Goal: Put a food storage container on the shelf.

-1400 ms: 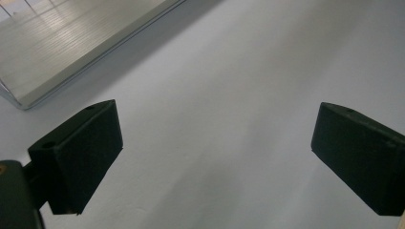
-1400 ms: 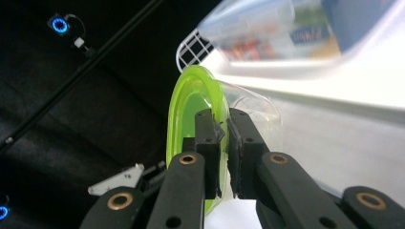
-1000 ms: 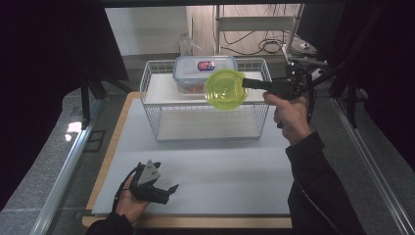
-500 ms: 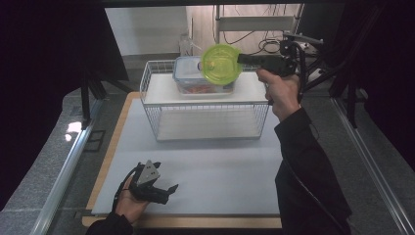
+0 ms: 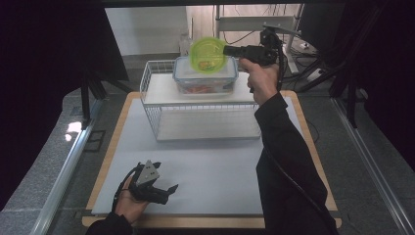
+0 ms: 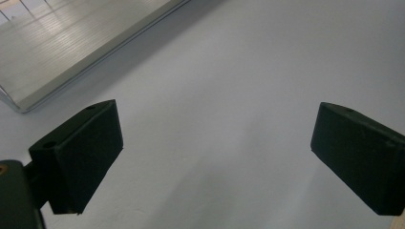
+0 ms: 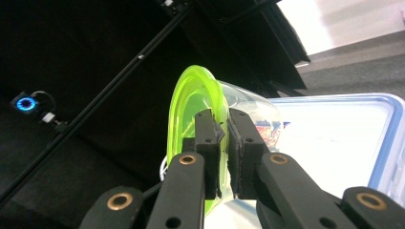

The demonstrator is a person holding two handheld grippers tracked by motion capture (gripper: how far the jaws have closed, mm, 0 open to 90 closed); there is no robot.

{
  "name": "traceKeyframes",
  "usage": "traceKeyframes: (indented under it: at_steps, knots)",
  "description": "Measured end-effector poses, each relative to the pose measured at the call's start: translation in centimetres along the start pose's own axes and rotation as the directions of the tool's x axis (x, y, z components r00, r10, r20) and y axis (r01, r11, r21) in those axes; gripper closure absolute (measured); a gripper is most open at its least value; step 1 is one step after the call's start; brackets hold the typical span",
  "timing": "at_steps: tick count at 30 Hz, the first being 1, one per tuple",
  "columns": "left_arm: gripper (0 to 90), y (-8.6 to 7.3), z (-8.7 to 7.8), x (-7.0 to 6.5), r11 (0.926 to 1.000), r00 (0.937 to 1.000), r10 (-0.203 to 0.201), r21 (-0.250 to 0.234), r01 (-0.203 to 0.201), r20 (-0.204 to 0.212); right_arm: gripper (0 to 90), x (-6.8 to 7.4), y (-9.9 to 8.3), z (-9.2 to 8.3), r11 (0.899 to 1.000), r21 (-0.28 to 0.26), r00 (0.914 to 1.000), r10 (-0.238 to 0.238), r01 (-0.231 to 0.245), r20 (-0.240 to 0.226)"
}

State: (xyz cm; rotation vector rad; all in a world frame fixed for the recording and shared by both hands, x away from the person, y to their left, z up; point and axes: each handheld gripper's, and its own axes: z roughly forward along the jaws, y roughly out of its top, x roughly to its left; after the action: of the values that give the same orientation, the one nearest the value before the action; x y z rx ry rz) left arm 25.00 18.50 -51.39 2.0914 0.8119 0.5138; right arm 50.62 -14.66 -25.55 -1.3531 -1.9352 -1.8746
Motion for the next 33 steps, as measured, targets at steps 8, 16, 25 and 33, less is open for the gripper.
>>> traceKeyframes:
  at_steps: [8, 16, 25, 33]
  knots:
    - [3.6, 0.0, 0.0, 0.0, 1.0000, 1.0000, -0.003, 0.000, 0.003, 0.004, 77.2, -0.1, 0.5, 1.7, 1.000, -0.005, 0.9972, -0.009, 0.009, 0.074]
    - [3.6, -0.1, 0.1, 0.0, 1.0000, 1.0000, -0.004, 0.001, 0.004, 0.009, 69.4, -0.3, 0.2, 2.5, 1.000, -0.021, 0.9925, -0.016, 0.019, 0.121]
    - [3.7, -0.1, 0.2, -0.1, 0.9999, 0.9999, 0.000, 0.011, 0.000, 0.010, 62.0, -0.7, -0.2, 3.0, 1.000, -0.015, 0.9923, -0.006, 0.008, 0.124]
    - [3.7, -0.1, 0.2, -0.1, 0.9999, 0.9999, 0.004, 0.013, -0.004, 0.011, 42.3, -0.5, -0.2, 2.9, 0.998, -0.021, 0.9877, -0.059, 0.063, 0.145]
